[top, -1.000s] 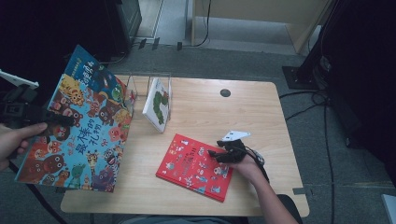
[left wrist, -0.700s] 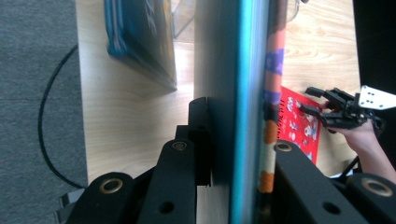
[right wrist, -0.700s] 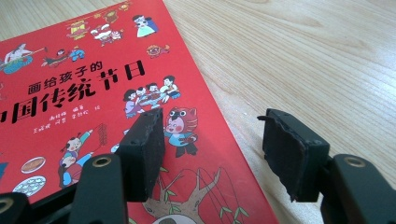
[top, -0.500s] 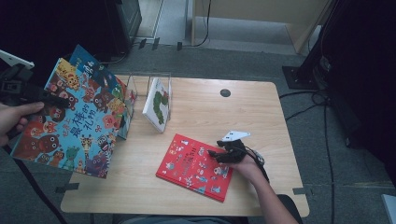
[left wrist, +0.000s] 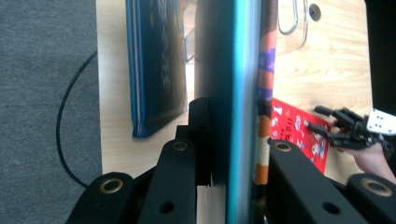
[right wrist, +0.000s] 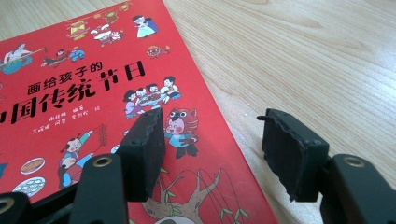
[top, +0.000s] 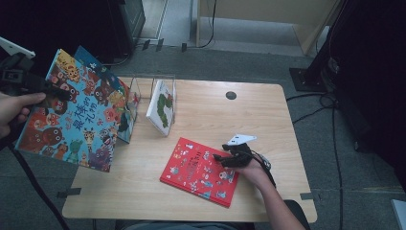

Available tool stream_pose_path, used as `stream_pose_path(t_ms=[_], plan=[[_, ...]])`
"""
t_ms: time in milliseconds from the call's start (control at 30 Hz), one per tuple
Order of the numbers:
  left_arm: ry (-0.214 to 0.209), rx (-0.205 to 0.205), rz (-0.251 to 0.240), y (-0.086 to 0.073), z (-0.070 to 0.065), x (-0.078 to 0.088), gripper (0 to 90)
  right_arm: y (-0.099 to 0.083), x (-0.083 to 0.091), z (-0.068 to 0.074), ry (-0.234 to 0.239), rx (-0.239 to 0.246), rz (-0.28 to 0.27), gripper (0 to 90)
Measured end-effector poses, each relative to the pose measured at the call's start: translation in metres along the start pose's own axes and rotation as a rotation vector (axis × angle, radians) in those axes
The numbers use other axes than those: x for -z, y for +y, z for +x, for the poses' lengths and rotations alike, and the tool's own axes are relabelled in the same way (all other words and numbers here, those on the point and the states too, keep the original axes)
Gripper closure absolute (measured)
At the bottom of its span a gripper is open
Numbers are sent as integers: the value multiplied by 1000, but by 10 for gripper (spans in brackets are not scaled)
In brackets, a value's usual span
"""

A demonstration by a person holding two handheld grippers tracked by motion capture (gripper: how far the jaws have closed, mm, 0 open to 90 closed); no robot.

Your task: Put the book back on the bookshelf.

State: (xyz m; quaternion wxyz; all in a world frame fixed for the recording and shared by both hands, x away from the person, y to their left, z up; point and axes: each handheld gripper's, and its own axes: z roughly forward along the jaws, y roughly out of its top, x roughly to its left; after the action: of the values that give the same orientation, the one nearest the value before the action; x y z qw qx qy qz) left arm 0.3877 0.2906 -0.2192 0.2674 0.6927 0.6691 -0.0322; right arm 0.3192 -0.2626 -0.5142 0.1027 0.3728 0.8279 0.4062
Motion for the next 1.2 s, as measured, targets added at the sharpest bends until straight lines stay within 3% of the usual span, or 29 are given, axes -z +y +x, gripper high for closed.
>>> stream_pose_path(t_ms=[300, 567, 900, 1200], plan=[[43, -1, -14, 32, -11, -17, 813, 0, 0, 0, 5, -2, -3, 394], [72, 7, -17, 52, -11, -40, 811, 0, -2, -1, 2, -9, -10, 393], [63, -16, -7, 63, -13, -67, 805, 0, -2, 0, -4, -17, -17, 393], [67, 5, -12, 64, -4, -76, 802, -3, 0, 0, -13, -20, -20, 393]])
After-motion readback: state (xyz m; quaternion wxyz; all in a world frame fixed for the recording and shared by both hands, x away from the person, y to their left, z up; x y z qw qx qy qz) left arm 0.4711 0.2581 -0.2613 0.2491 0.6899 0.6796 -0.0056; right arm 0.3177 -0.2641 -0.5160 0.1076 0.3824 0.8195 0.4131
